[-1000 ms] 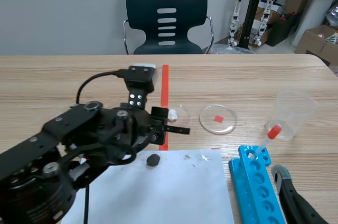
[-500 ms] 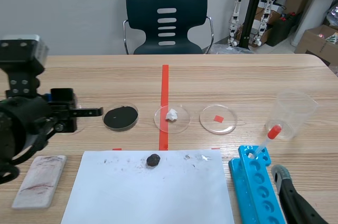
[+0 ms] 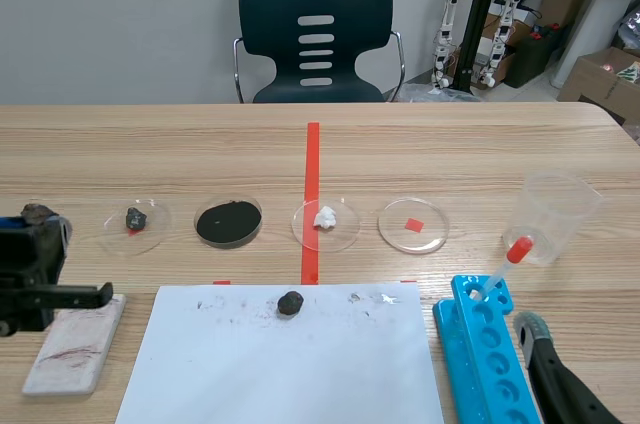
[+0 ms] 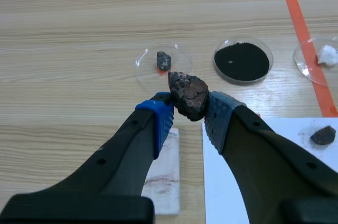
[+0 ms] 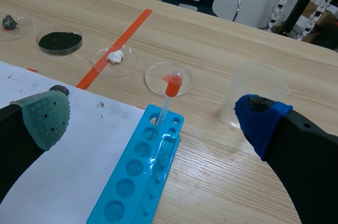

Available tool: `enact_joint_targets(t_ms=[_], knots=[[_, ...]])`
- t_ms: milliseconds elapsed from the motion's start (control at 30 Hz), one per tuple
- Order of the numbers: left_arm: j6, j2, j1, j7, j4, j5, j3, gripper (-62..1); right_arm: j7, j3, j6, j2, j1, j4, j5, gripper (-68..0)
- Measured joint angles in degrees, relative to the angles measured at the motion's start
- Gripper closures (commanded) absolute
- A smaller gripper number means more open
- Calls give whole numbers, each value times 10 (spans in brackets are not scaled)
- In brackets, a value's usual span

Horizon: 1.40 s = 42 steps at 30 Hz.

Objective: Pick up the right mineral with the left hand

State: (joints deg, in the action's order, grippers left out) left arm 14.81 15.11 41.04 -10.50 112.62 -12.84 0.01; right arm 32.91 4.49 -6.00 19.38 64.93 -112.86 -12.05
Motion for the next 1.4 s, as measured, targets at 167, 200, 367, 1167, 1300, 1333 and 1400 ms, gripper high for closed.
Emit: enact_joint_targets(t_ms=[167, 200, 367, 1167, 1300, 1333, 1400], knots=[[-33, 3, 49, 62, 0, 9, 1, -130, 0, 0, 0, 0, 0, 0, 0, -679], [-45, 3, 57, 66, 0, 17, 1, -130, 0, 0, 0, 0, 0, 0, 0, -679], [-76, 3, 87, 83, 0, 57, 2, -130, 0, 0, 0, 0, 0, 0, 0, -679], [-155, 3, 115, 130, 0, 158, 2, -130, 0, 0, 0, 0, 0, 0, 0, -679], [-156, 3, 115, 129, 0, 158, 2, -130, 0, 0, 0, 0, 0, 0, 0, -679], [-156, 3, 114, 129, 0, 158, 2, -130, 0, 0, 0, 0, 0, 0, 0, -679], [-156, 3, 113, 129, 0, 158, 2, -130, 0, 0, 0, 0, 0, 0, 0, -679]])
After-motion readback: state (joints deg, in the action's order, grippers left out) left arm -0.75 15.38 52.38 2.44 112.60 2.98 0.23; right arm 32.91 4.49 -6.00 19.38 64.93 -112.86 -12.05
